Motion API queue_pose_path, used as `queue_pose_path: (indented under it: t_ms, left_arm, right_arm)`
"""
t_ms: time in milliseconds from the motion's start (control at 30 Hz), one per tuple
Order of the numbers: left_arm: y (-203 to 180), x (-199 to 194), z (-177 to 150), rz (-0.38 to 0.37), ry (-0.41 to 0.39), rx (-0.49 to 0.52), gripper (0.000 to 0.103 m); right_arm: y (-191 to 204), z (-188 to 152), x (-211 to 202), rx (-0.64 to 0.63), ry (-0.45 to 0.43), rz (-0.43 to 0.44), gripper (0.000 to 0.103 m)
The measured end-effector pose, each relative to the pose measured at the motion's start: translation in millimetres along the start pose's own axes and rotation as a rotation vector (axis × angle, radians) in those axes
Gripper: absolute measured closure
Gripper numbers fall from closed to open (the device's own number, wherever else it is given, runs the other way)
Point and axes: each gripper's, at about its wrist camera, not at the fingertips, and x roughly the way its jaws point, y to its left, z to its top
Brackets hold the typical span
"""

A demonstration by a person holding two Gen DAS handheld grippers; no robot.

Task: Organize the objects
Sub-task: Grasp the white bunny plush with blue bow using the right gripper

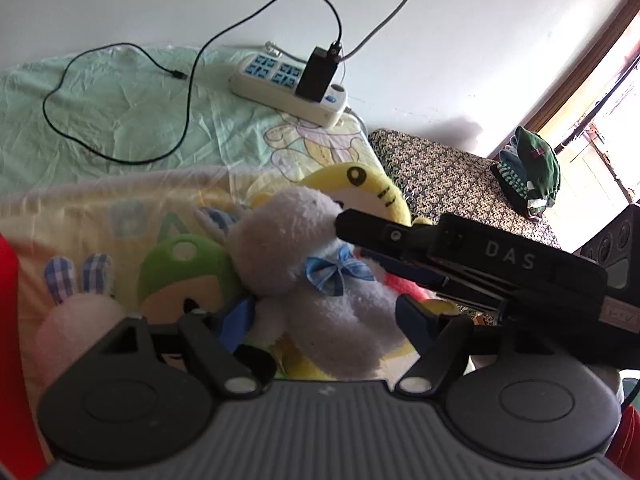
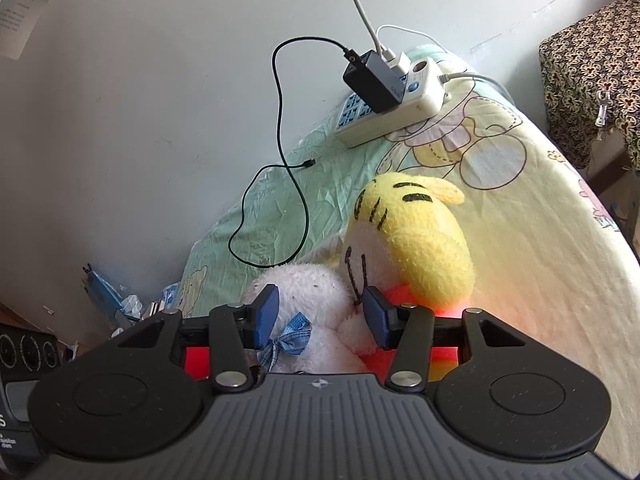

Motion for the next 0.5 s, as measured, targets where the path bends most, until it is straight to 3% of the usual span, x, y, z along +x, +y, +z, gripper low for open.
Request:
queue_pose_path:
  t_ms: [167, 267, 400, 500]
  left_arm:
    - [1, 8, 5, 0.009, 0.002, 0.026, 0.026]
    - [0, 9, 5, 0.024, 0.0, 0.049, 0.028]
    - [-1, 1, 3, 0.059, -0.013, 0.089, 0.036]
    - [-4, -6, -1, 0.073, -0.014, 0.12, 0.037]
  right_arm:
    - [-7, -4, 1, 0.072, 0.028, 0.044, 0.055]
    - [-8, -6, -2, 0.09, 0.055, 0.078, 0.064]
    - [-1, -11, -8, 0.073, 0.093, 0.103, 0.068]
    - [7, -12, -12, 0.043, 0.099, 0.112, 0.069]
